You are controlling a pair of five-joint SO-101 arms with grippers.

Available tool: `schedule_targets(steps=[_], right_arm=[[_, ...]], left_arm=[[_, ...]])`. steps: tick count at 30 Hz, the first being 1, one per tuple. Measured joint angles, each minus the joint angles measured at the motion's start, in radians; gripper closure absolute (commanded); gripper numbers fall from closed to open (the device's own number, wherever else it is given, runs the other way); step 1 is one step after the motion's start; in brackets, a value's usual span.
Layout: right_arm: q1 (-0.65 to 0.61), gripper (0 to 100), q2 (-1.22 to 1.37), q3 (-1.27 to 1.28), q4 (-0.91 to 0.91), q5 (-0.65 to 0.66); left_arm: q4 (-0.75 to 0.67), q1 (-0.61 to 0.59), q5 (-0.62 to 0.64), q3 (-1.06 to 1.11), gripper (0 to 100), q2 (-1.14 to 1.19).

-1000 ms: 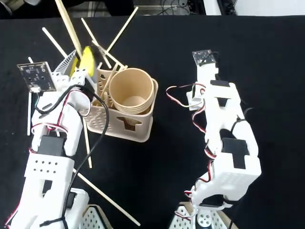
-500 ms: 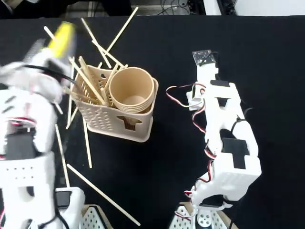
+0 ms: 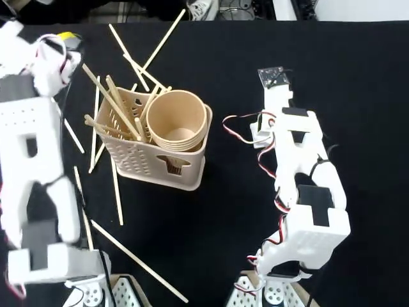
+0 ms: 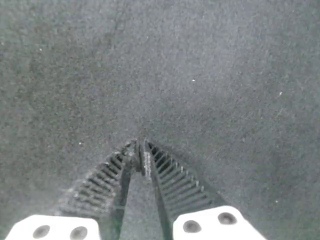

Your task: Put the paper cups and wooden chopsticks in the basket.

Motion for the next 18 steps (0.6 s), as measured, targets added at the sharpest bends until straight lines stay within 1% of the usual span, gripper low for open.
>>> schedule_targets(steps=[2, 7, 9, 11, 15, 18], right_arm=[[0.0, 98.6, 0.0, 0.0, 0.0, 0.0], [0.0, 98.6, 0.0, 0.0, 0.0, 0.0], [0.0, 98.6, 0.0, 0.0, 0.0, 0.0], [0.0, 98.6, 0.0, 0.0, 0.0, 0.0], [0.0, 98.6, 0.0, 0.0, 0.0, 0.0], [0.0, 98.6, 0.0, 0.0, 0.0, 0.0]], left_arm=[[0.054, 0.005, 0.0, -0.091, 78, 0.089], [0.155, 0.005, 0.002, -0.253, 98, 0.227], [0.176, 0.008, -0.002, -0.298, 96, 0.239], [0.181, 0.028, -0.029, -0.344, 97, 0.239], [0.181, 0.104, -0.086, -0.474, 97, 0.245], [0.181, 0.16, -0.155, -0.546, 97, 0.245]])
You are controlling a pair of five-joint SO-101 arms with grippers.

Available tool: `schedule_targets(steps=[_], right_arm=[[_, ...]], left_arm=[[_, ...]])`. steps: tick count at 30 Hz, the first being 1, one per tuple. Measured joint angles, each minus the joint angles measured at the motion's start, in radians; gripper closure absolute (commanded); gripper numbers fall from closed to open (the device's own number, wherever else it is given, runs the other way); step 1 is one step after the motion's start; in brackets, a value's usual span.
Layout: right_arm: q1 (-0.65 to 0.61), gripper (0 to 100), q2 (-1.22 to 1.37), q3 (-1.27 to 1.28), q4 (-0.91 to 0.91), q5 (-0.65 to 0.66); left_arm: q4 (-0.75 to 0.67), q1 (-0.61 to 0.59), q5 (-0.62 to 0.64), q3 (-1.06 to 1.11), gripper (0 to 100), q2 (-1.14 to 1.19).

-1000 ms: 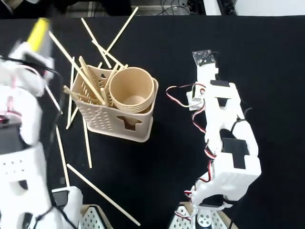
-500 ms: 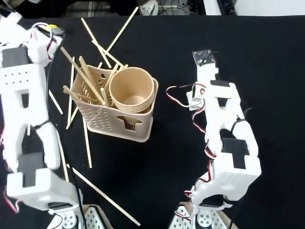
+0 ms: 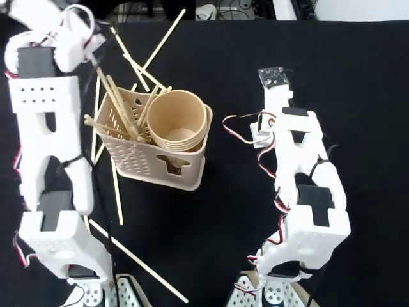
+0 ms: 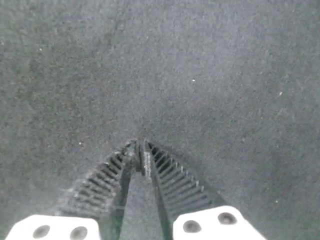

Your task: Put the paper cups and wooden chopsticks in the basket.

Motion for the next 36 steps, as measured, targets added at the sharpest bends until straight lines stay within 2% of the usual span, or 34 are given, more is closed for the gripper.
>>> schedule_targets(steps=[7, 9, 12, 13, 15, 18, 22, 25, 27, 32, 36], right_arm=[[0.0, 98.6, 0.0, 0.0, 0.0, 0.006], [0.0, 98.6, 0.0, 0.0, 0.0, 0.025], [-0.009, 98.6, 0.0, 0.005, 0.0, 0.038], [-0.017, 98.6, 0.0, 0.011, 0.0, 0.041], [-0.021, 98.6, 0.0, 0.011, 0.0, 0.043], [-0.018, 98.6, 0.0, 0.011, 0.0, 0.043], [-0.018, 98.6, 0.0, 0.011, 0.0, 0.043], [-0.018, 98.6, 0.0, 0.011, 0.0, 0.043], [-0.018, 98.6, 0.0, 0.011, 0.0, 0.043], [-0.02, 98.6, 0.0, 0.014, 0.0, 0.043], [-0.02, 98.6, 0.0, 0.014, 0.0, 0.043]], left_arm=[[0.06, 0.04, -0.104, -0.051, 96, -0.005], [0.098, 0.049, -0.109, -0.051, 89, -0.011], [0.152, 0.054, -0.11, -0.078, 72, -0.04], [0.169, 0.054, -0.11, -0.089, 70, -0.055], [0.201, 0.054, -0.11, -0.103, 71, -0.084], [0.245, -0.017, -0.115, -0.106, 71, -0.115], [0.296, -0.203, -0.115, -0.104, 71, -0.106], [0.285, -0.347, -0.147, -0.058, 71, -0.032], [0.249, -0.391, -0.18, -0.008, 71, 0.051], [0.069, -0.397, -0.239, 0.044, 71, 0.333], [0.037, -0.399, -0.302, -0.04, 71, 0.568]])
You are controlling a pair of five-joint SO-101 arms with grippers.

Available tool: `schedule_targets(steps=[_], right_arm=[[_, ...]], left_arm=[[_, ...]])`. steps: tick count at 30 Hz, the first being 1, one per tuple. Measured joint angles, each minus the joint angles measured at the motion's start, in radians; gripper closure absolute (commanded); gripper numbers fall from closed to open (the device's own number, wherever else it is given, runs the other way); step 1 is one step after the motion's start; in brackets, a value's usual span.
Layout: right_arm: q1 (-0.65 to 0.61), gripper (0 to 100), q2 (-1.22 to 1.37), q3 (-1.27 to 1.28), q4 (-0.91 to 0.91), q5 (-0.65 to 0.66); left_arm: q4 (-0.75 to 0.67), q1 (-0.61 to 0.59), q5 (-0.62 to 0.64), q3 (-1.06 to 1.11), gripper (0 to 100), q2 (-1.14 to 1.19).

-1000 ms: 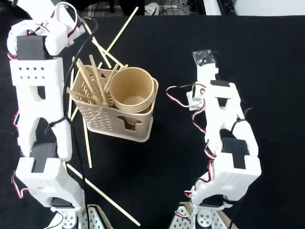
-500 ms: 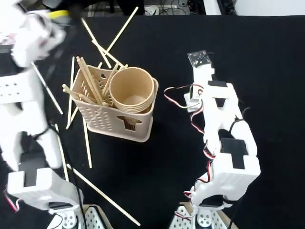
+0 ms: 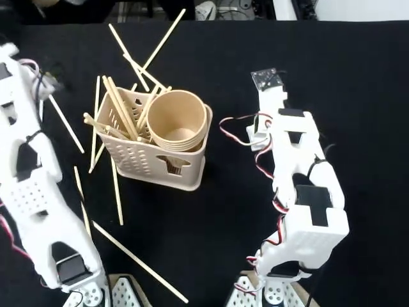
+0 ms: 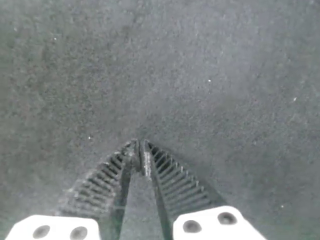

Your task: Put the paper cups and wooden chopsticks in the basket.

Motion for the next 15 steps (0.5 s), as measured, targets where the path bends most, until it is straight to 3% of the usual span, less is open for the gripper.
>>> schedule_targets(steps=[8, 15], right_arm=[[0.0, 98.6, 0.0, 0.0, 0.0, 0.0], [0.0, 98.6, 0.0, 0.0, 0.0, 0.0]], left_arm=[[-0.006, -0.043, -0.1, -0.348, 72, 0.423], [0.08, -0.052, -0.104, -0.667, 98, 0.623]])
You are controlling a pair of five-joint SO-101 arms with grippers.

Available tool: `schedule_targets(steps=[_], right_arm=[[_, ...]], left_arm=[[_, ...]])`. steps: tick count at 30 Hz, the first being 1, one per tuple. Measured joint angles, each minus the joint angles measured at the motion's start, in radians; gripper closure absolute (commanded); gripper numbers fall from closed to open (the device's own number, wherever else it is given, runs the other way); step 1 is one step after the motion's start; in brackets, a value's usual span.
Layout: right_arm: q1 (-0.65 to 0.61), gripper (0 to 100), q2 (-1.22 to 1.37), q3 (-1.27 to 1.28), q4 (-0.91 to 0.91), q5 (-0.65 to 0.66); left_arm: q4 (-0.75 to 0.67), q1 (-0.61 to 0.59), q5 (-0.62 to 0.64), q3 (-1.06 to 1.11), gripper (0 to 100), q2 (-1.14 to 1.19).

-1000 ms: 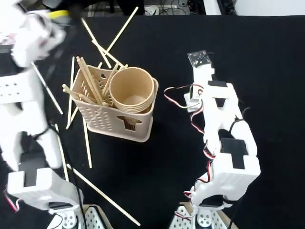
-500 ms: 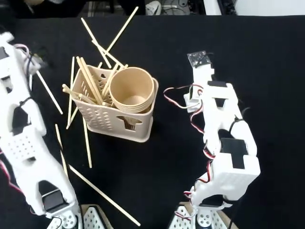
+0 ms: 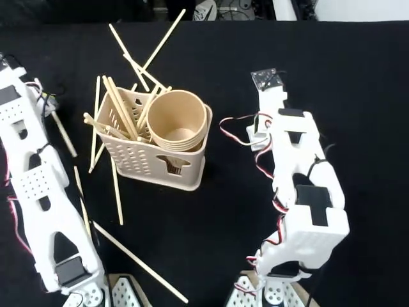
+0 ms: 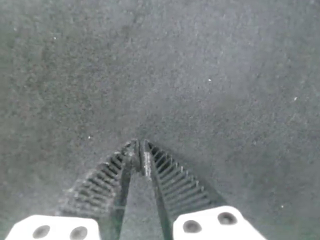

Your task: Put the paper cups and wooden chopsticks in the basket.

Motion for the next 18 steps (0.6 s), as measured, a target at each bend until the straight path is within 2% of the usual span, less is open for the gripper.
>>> schedule_targets(steps=[4, 10, 18], right_arm=[[0.0, 98.6, 0.0, 0.0, 0.0, 0.0], [0.0, 98.6, 0.0, 0.0, 0.0, 0.0], [0.0, 98.6, 0.0, 0.0, 0.0, 0.0]], left_arm=[[0.094, 0.005, -0.002, -0.138, 97, 0.048], [0.207, 0.037, -0.002, -0.155, 97, -0.008], [0.311, 0.084, -0.002, -0.155, 97, -0.285]])
